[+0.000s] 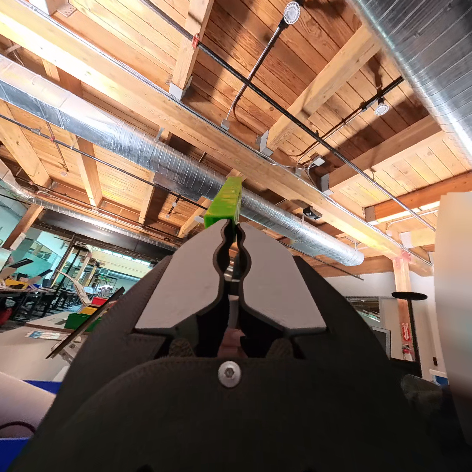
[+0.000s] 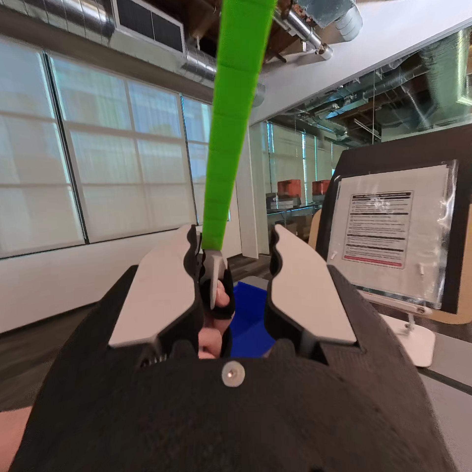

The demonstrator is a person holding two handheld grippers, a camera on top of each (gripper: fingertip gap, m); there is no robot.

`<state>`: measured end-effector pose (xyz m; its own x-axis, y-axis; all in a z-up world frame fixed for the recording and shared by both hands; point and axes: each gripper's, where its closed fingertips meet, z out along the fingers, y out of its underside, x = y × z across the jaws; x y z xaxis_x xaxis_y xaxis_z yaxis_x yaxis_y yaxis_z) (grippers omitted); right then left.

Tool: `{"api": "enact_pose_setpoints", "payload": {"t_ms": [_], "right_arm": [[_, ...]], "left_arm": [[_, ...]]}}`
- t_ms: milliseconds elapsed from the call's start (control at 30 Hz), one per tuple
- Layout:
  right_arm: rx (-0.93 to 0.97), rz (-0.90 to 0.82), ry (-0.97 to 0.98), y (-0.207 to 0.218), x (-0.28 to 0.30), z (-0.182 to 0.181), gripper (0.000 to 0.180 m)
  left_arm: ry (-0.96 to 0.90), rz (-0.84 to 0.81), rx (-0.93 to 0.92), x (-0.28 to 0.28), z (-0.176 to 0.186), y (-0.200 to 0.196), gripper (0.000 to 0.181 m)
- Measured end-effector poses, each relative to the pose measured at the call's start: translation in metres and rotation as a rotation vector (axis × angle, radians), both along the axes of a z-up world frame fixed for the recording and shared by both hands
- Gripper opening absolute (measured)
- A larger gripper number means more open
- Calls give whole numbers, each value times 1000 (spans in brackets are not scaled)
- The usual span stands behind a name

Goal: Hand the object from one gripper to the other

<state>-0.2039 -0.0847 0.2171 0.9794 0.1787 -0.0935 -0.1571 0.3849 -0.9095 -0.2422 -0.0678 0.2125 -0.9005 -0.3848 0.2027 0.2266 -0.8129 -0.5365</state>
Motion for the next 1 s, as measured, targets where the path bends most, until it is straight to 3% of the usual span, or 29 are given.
{"api": "enact_pose_setpoints", "payload": {"t_ms": [167, 333, 433, 533, 600, 633, 767, 1000], "right_arm": [[125, -36, -21, 6, 7, 6, 50], [172, 84, 5, 0, 5, 4, 40], [147, 100, 3, -4, 8, -1, 22], [8, 4, -19, -9, 30, -18, 22], [-94, -89, -89, -19, 49, -32, 22], [-143, -95, -95, -26, 56, -39, 21], [-382, 20, -83, -56, 63, -74, 21], [-674, 299, -95, -77, 27, -143, 22]], "left_arm": [[30, 4, 25, 5, -2, -5, 1], [60, -1, 55, 15, -11, -12, 1], [97, -5, 69, 24, -19, -20, 1], [271, -59, 98, 48, -38, -26, 7], [367, -37, 145, 64, -52, -27, 39], [383, 0, 164, 69, -57, -25, 46], [384, 89, 279, 78, -66, -23, 54], [370, -143, 589, 61, -86, -83, 57]]}}
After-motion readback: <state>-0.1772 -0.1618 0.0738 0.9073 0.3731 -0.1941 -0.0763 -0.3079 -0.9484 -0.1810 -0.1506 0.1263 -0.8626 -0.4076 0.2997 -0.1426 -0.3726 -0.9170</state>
